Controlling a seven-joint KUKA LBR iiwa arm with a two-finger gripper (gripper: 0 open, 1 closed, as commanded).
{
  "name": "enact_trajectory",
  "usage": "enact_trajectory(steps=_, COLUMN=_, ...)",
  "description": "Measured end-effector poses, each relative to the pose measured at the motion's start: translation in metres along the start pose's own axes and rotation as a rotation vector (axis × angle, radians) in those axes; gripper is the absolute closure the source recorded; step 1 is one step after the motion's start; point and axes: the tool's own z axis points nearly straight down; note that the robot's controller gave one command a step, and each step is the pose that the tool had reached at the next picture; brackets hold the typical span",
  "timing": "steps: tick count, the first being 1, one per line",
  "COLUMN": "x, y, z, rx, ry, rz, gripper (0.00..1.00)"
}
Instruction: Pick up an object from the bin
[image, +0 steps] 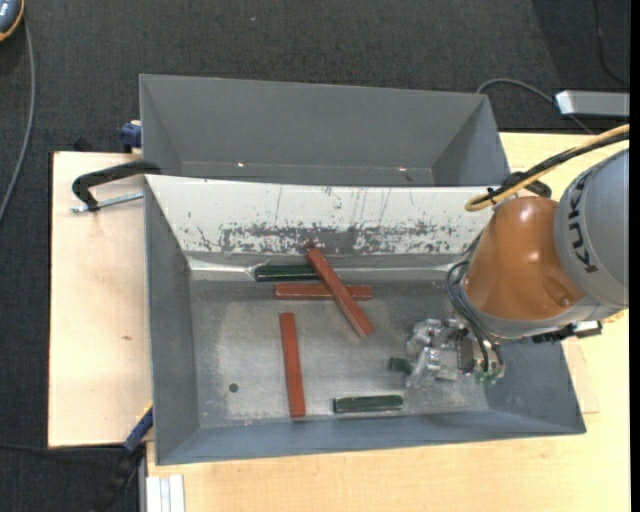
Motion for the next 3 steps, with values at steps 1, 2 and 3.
enact_trajectory(steps=1, x=-0.0015, y=0.0002, z=-0.0059, rx=0.000, ry=-0.005, rz=0.000, gripper=1.00)
enact_trajectory(steps=2, x=-0.0015, y=0.0003, z=-0.0095, rx=0.000, ry=-0.005, rz=0.000, gripper=1.00)
enact_trajectory(steps=3, x=-0.0015, y=0.0005, z=-0.0131, rx=0.000, ry=-0.004, rz=0.000, gripper=1.00)
